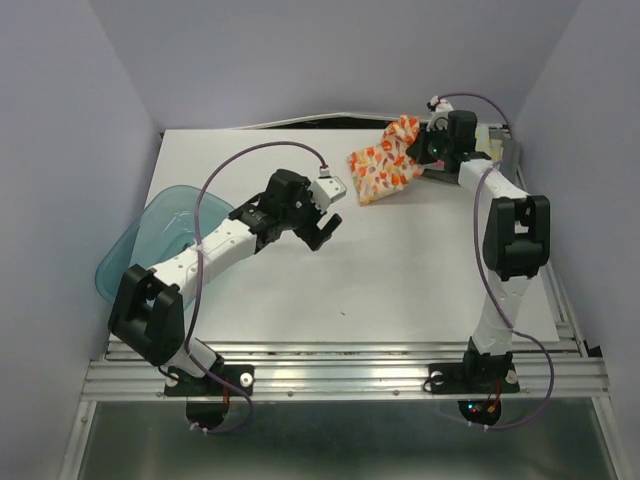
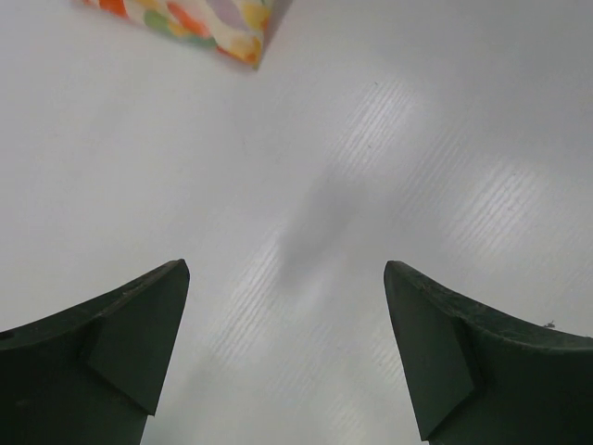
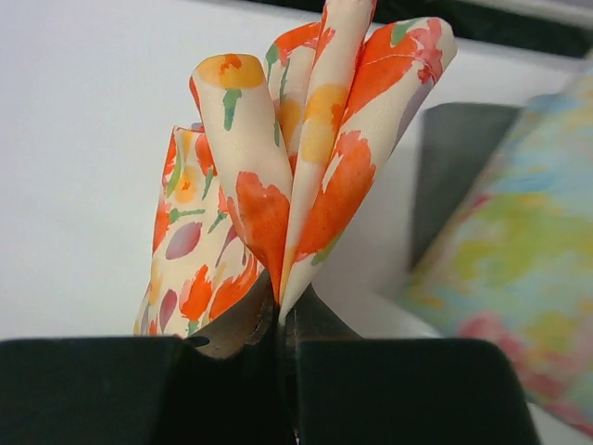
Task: Fold and stack the skirts
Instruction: Neatly place the folded skirt to the corner
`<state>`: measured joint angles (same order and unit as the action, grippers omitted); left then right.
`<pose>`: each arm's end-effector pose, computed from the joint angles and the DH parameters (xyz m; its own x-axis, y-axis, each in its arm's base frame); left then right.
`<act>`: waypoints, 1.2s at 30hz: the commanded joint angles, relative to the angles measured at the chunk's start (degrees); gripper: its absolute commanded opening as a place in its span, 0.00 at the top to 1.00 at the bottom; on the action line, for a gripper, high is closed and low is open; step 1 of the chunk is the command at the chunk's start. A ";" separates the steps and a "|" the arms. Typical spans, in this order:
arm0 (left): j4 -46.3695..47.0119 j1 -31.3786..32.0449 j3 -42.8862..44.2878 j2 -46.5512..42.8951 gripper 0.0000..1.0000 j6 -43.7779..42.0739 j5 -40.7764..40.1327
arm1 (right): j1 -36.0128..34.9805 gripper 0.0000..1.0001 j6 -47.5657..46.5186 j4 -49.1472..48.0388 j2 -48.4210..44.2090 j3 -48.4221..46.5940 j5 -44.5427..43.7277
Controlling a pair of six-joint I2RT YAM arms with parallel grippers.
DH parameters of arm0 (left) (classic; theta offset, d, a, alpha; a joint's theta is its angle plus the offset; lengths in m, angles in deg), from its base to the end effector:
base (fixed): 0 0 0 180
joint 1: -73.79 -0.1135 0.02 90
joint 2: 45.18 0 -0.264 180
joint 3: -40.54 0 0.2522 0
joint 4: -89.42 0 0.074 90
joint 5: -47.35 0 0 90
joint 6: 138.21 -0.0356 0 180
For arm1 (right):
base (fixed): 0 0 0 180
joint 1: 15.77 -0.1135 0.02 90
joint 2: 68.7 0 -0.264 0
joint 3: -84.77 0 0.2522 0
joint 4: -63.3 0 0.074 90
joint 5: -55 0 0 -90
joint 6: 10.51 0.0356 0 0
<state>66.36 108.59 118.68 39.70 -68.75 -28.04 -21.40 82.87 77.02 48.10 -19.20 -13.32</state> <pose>0.2749 -0.2020 0.2930 -0.1253 0.5006 -0.8566 0.8286 0.5276 0.1871 0.4771 0.0602 0.2453 -0.4688 0.0088 -0.8833 -0.3931 0.8934 0.2176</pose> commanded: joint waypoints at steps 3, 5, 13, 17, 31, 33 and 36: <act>-0.28 0.09 -2.24 -3.67 0.01 1.90 2.35 | 5.80 0.99 -11.98 4.68 4.84 -12.95 3.90; -0.28 0.09 -2.42 -3.67 0.01 1.99 2.44 | 6.33 0.99 -12.78 5.83 6.17 -17.17 3.91; -0.11 0.09 -3.91 -4.64 0.01 1.46 1.91 | 8.35 0.99 -11.04 8.21 8.89 -26.41 6.18; -0.02 0.09 -4.35 -4.55 0.01 1.64 2.26 | 9.40 0.99 -6.73 8.38 8.10 -29.57 8.82; -0.54 0.09 -2.77 -3.06 0.01 1.46 2.79 | 17.05 0.99 0.04 8.82 7.83 -33.62 13.21; -0.63 0.09 -2.68 -2.79 0.01 1.46 2.79 | 18.19 0.99 1.36 8.73 8.01 -34.06 14.36; -0.81 0.09 -2.16 -2.09 0.01 1.29 2.79 | 19.77 0.99 2.34 8.91 8.71 -34.33 15.94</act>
<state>65.44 108.57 114.74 37.51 -67.52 -26.16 -3.48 82.63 88.32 58.35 -49.82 -0.60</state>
